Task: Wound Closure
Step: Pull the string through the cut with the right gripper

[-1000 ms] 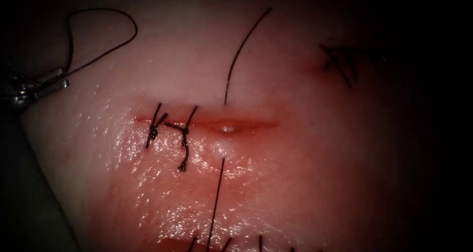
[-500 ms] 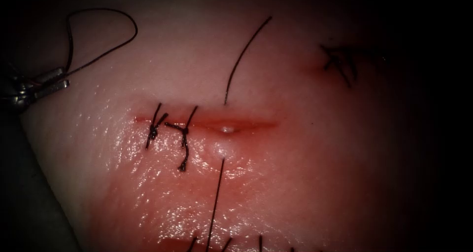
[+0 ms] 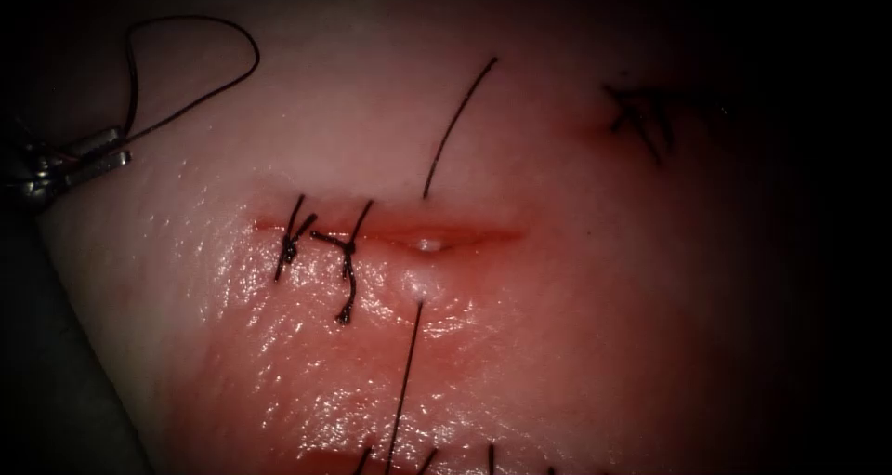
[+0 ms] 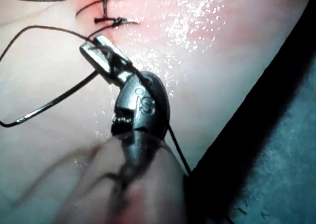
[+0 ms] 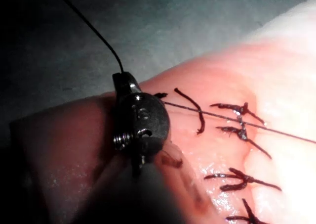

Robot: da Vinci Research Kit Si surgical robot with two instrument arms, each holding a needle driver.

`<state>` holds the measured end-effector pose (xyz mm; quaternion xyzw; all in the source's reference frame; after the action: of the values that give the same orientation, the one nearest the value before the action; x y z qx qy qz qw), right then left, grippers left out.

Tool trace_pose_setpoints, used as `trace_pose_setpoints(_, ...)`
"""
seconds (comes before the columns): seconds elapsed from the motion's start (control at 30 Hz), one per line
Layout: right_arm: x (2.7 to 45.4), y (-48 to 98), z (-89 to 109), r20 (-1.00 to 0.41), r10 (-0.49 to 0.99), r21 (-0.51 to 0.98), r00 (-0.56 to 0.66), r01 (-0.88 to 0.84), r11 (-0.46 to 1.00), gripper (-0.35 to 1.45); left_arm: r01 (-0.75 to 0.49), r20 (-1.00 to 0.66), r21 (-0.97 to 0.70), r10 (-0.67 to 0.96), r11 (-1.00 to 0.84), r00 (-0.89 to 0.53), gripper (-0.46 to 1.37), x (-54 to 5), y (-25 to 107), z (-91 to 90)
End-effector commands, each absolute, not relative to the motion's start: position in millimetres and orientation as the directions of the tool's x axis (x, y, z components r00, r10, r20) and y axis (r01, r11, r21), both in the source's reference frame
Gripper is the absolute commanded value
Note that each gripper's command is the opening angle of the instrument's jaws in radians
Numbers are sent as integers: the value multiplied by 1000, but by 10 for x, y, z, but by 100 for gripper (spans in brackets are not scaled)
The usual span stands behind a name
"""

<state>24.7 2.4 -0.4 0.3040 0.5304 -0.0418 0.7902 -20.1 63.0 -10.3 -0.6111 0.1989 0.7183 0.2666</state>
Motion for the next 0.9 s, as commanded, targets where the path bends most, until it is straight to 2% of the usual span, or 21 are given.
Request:
trace_pose_setpoints(0.03,248,20,-4,-858,257,446,444,399,801,-35,-623,-984,-41,140,-781,-111,-42,-201,630,-103)
trace_pose_setpoints(0.9,262,-24,-6,-826,282,538,489,533,653,-35,-623,-984,-41,140,-781,-111,-42,-201,630,-103)
